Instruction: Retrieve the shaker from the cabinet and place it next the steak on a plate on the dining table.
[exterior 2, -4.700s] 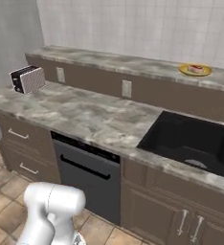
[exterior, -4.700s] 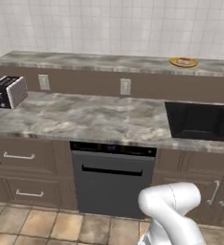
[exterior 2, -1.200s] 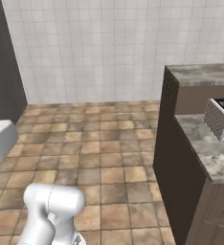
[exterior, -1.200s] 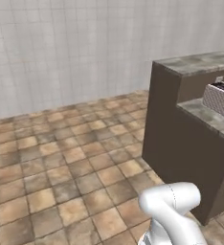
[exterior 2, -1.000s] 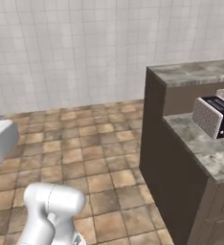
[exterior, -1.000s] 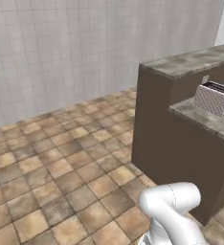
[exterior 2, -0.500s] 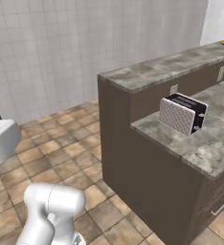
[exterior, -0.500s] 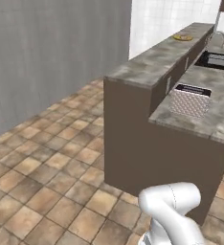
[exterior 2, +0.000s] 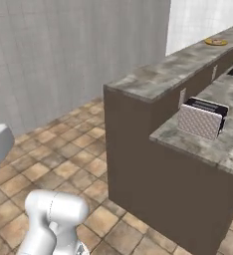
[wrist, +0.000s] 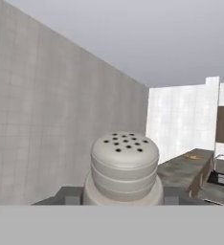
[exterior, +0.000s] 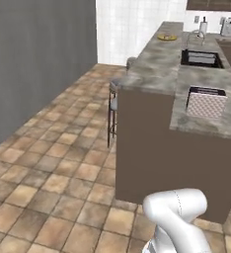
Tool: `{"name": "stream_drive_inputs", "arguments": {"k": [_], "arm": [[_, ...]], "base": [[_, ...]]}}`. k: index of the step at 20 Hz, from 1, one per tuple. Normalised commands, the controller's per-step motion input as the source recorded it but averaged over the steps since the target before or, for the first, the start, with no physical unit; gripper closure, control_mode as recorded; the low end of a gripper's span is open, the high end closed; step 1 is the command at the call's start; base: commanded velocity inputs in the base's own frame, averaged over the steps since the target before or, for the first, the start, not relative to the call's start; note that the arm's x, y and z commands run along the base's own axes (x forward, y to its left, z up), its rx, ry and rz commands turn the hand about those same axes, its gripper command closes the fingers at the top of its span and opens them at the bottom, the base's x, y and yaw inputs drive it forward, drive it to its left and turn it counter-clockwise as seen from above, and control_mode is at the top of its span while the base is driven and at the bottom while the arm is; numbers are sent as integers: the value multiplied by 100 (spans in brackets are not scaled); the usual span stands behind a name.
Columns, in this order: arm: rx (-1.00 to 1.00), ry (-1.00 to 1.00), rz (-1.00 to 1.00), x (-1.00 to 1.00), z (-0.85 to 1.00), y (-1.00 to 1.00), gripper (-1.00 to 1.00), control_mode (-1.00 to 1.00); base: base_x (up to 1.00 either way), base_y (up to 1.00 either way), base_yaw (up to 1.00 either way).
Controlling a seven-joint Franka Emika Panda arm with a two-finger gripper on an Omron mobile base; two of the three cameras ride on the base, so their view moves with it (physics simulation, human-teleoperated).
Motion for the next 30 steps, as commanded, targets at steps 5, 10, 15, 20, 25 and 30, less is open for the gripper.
{"name": "stream_drive_inputs", "arguments": {"k": [5,10,15,20,25,30], "arm": [[0,0,0,0,0,0,100,100],[0,0,0,0,0,0,100,100],[0,0,0,0,0,0,100,100],[0,0,0,0,0,0,100,100],[0,0,0,0,0,0,100,100],[0,0,0,0,0,0,100,100]], "base": [[7,100,-48],[23,87,-61],[14,75,-68],[2,70,-72],[0,97,-58],[0,100,-43]]}}
